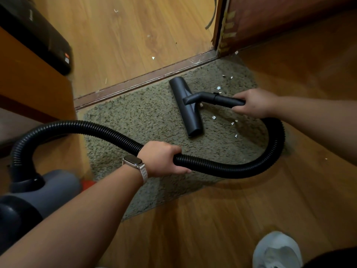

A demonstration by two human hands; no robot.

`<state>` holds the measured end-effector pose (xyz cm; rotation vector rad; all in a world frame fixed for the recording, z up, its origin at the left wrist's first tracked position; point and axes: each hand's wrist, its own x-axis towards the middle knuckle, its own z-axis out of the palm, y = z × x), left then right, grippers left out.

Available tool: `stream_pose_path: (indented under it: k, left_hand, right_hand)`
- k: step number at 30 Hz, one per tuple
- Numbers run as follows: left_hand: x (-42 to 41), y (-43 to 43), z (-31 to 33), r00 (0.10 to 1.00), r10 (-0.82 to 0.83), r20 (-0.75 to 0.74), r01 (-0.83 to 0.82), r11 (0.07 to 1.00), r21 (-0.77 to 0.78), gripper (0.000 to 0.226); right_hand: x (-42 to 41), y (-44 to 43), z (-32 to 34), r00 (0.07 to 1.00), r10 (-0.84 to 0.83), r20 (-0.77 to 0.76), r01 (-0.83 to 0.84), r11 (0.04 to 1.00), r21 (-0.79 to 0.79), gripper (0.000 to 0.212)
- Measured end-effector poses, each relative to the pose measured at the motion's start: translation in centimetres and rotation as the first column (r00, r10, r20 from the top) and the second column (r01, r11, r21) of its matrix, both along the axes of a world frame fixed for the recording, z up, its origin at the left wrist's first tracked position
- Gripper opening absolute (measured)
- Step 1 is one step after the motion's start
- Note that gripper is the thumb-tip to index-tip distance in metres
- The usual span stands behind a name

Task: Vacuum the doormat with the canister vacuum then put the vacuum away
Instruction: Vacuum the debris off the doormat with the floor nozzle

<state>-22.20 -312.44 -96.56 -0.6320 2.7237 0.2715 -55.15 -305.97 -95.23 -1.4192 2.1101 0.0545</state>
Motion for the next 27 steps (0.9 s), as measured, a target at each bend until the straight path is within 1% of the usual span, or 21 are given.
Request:
stream_pose_path:
  k: [4, 10, 13, 17, 23, 27]
  left_hand:
    - [0.0, 0.1, 0.0, 1.0, 0.001, -0.001, -0.001, 1.0, -0.003, 0.064]
    - [-0.3, 0.1, -0.1, 0.999, 0.017, -0.038, -0.017, 1.0, -0.008, 0.067]
    - [-0.6, 0.2, 0.0, 0.999, 0.033, -0.035, -0.033, 0.999, -0.006, 0.067]
    - [-0.5, 0.2, 0.0, 1.0, 0.013, -0.027, -0.013, 1.0, 0.001, 0.066]
    - [0.3, 0.3, -0.2, 0.999, -0.044, 0.008, 0.044, 0.999, -0.003, 0.067]
    - [0.3, 0.4, -0.3, 0.999, -0.044, 0.013, 0.044, 0.999, 0.005, 0.066]
  right_hand:
    - [-0.7, 0.9, 0.5, 1.0, -0.008, 0.024, 0.008, 1.0, 0.021, 0.019]
    - [-3.6, 3.1, 0.7, 0.989, -0.148, 0.007, 0.148, 0.989, 0.026, 0.033]
    - [-4.5, 3.9, 0.7, 0.984, -0.177, 0.007, 0.177, 0.983, 0.043, 0.036]
    - [-3.1, 3.9, 0.8, 0.994, -0.113, 0.012, 0.112, 0.993, 0.049, 0.031]
    - [-0.1, 2.5, 0.5, 0.998, 0.068, 0.018, -0.069, 0.995, 0.074, 0.02]
    - [-0.5, 2.7, 0.4, 0.998, 0.062, 0.01, -0.063, 0.995, 0.078, 0.02]
